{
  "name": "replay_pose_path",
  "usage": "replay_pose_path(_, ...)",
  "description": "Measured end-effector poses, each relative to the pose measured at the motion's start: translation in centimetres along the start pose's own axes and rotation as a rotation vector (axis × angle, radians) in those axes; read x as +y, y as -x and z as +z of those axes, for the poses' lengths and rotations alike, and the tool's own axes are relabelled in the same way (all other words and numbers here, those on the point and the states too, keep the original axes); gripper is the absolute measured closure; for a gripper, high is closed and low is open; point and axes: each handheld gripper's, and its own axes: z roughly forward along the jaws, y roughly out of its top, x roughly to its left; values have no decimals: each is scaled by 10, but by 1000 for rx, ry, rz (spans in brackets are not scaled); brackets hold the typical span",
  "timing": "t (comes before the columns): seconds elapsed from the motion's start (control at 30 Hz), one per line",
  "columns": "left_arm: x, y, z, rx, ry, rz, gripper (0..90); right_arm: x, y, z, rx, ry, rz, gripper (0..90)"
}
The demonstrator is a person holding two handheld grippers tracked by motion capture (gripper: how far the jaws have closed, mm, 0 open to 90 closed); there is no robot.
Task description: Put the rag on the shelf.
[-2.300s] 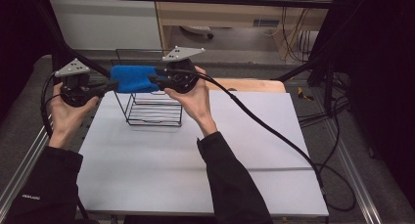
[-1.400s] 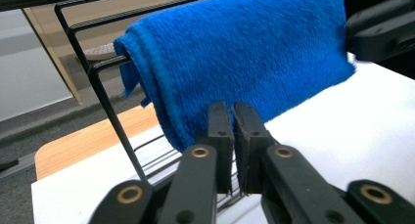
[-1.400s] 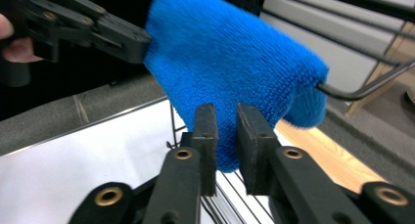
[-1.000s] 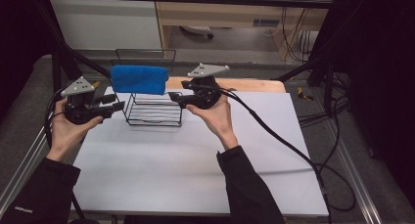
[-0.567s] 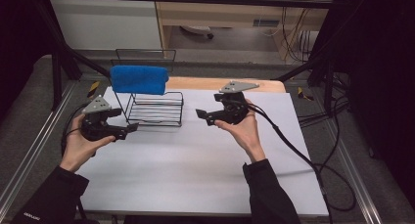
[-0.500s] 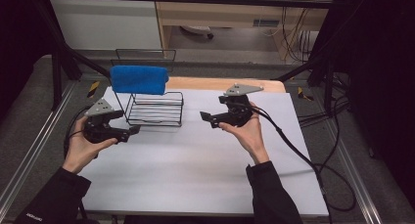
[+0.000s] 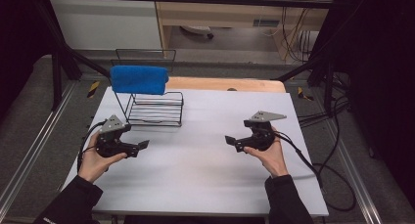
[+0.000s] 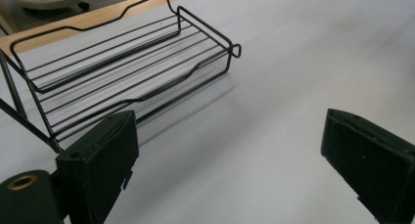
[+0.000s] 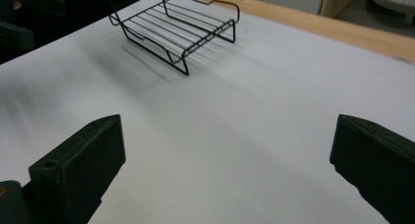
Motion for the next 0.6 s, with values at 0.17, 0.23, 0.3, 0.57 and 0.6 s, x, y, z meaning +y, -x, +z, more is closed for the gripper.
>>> replay_pose_path(0.17, -14, 3, 5, -16, 12, -1, 72, -27, 8, -7, -35, -32, -9, 5)
replay_pose_path(0.23, -19, 3, 7, -21, 7, 0, 72, -37, 11, -12, -26, -30, 5, 5)
replay_pose_path(0.3, -25, 5, 8, -29, 3, 3, 73, -46, 15, -16, -23, -38, 14, 5)
replay_pose_path(0.57, -43, 7, 10, -42, -19, 13, 73, -81, 31, -37, -24, -49, 50, 5)
replay_pose_path(0.6, -44, 7, 10, -43, -19, 12, 73, -83, 32, -39, -28, -48, 55, 6)
